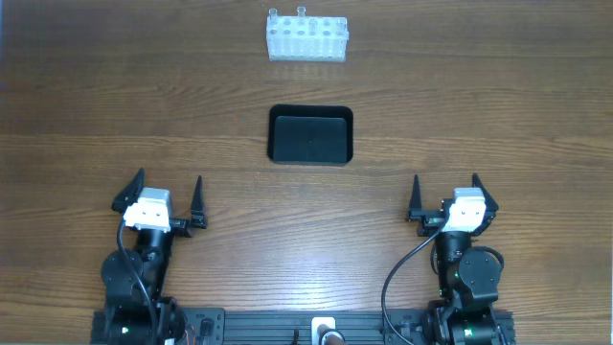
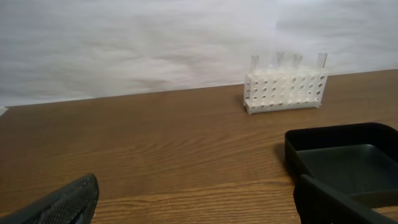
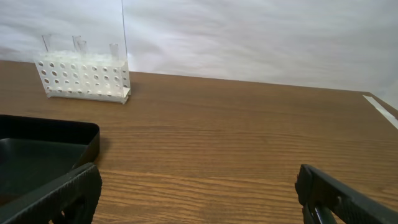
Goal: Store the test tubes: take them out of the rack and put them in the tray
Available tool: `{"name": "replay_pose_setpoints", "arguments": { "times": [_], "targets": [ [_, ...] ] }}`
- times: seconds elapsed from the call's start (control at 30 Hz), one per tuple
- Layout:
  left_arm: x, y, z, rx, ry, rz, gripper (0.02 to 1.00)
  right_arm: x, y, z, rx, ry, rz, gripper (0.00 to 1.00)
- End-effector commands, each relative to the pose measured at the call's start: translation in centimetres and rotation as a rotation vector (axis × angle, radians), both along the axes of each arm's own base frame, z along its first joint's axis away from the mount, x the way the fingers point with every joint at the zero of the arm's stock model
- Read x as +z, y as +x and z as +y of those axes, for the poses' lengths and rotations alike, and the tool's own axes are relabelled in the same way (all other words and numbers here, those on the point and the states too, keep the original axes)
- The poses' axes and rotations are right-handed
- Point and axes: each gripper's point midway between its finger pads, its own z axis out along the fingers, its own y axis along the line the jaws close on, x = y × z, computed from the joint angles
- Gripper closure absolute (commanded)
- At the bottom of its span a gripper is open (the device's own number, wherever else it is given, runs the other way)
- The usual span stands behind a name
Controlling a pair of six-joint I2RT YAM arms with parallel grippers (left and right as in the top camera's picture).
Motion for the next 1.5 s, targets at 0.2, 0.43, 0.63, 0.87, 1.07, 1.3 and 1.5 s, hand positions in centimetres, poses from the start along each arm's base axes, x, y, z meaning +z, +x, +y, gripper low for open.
{"name": "replay_pose_setpoints", "arguments": {
  "times": [0.2, 0.43, 0.63, 0.87, 1.07, 1.3, 1.5],
  "targets": [
    [-0.2, 0.0, 0.1, 0.008, 0.01, 0.001, 0.018, -0.1, 0.0, -0.1, -0.009, -0.002, -0.004, 0.007],
    [-0.2, 0.0, 0.1, 0.008, 0.01, 0.001, 0.02, -0.1, 0.0, -0.1, -0.009, -0.002, -0.004, 0.009],
    [-0.2, 0.0, 0.1, 0.008, 0.01, 0.003, 0.018, -0.1, 0.0, -0.1, -0.009, -0.002, -0.004, 0.007],
    [-0.1, 0.0, 0.1, 0.007, 0.006, -0.001, 0.02, -0.1, 0.0, -0.1, -0.009, -0.002, -0.004, 0.007],
    [3.6, 0.7, 0.1, 0.008, -0.02, -0.145, 0.018, -0.1, 0.0, -0.1, -0.009, -0.002, -0.004, 0.009],
    [6.9, 2.9, -0.5, -0.028, -0.02, -0.187, 0.018, -0.1, 0.0, -0.1, -0.009, -0.002, -0.004, 0.009],
    [10.3, 7.1, -1.6, -0.09, -0.085, -0.107, 0.018, -0.1, 0.0, -0.1, -0.009, -0.002, -0.004, 0.009]
  ]
}}
